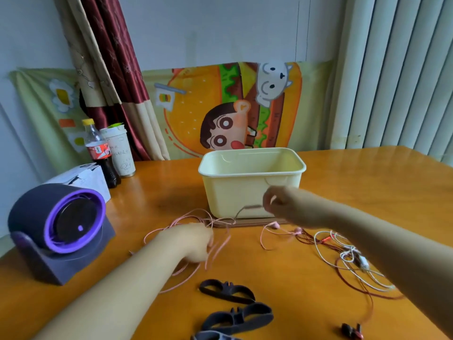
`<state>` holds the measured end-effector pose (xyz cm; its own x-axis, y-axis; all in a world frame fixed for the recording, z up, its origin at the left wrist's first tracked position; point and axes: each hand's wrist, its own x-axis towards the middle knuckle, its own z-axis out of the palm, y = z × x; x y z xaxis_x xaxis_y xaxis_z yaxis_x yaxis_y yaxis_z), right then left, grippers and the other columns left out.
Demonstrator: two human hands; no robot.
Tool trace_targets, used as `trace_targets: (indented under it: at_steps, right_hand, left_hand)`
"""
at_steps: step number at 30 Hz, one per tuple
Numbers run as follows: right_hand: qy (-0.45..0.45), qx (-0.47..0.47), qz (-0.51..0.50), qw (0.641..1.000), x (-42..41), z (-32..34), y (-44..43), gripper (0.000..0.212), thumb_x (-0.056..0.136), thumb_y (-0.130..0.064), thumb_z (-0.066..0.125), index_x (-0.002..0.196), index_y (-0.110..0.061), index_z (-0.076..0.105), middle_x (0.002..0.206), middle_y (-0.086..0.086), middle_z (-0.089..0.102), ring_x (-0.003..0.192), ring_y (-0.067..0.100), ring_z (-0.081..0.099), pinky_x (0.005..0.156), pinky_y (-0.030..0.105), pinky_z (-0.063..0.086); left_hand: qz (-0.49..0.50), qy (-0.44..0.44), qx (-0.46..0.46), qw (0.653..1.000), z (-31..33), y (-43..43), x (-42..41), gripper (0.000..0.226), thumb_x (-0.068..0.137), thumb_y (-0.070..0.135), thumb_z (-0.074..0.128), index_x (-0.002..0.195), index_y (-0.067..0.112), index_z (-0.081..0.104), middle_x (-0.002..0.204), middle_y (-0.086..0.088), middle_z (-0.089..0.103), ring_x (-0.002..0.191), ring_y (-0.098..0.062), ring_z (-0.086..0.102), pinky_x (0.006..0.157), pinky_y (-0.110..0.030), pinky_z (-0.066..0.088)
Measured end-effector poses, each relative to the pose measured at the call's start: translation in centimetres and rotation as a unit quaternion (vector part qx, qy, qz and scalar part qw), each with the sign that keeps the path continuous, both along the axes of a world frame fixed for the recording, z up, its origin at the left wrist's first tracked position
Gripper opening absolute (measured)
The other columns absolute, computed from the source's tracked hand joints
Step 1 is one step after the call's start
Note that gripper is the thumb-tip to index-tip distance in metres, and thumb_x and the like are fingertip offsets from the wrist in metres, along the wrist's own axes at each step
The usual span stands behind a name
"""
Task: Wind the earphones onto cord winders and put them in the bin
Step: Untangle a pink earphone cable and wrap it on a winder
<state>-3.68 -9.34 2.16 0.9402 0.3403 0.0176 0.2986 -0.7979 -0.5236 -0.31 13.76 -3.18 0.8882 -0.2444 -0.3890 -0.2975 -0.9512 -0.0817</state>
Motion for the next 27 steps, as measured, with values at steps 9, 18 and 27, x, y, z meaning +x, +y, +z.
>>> trace_targets:
  at_steps: [9,18,27]
  right_hand:
    - [0.155,0.525,-0.022,0.837,0.4,6.2,2.8,0.011,0.095,-0.011,0.05,0.088,-0.013,0.058,0.062,0.003,0.056,0.038,0.007,0.029,0.04,0.017,0.032]
    - [-0.046,0.418,0.067,0.905,-1.4,7.0,6.1,0.035,0.097,0.006,0.032,0.096,-0.011,0.062,0.102,0.004,0.069,0.103,0.014,0.066,0.095,0.027,0.05]
    - [-0.097,0.399,0.049,0.91,-1.8,9.5,6.4,0.014,0.095,-0.006,0.053,0.097,-0.016,0.062,0.102,-0.004,0.072,0.1,0.011,0.067,0.098,0.036,0.05]
  left_hand:
    - [0.082,-0.049,-0.046,0.994,0.5,4.4,0.0,0.044,0.094,0.006,0.043,0.133,0.023,0.056,0.14,-0.003,0.05,0.123,-0.024,0.053,0.103,-0.036,0.045]
    - [0.046,-0.116,-0.638,0.76,9.7,-1.9,-7.1,0.027,0.104,0.021,0.04,0.096,0.023,0.066,0.098,0.003,0.074,0.097,-0.015,0.069,0.092,-0.037,0.053]
    - [0.081,-0.047,-0.726,0.681,10.0,-2.8,-7.4,0.019,0.092,0.039,0.063,0.105,0.025,0.061,0.091,0.012,0.06,0.092,-0.01,0.056,0.1,-0.039,0.045]
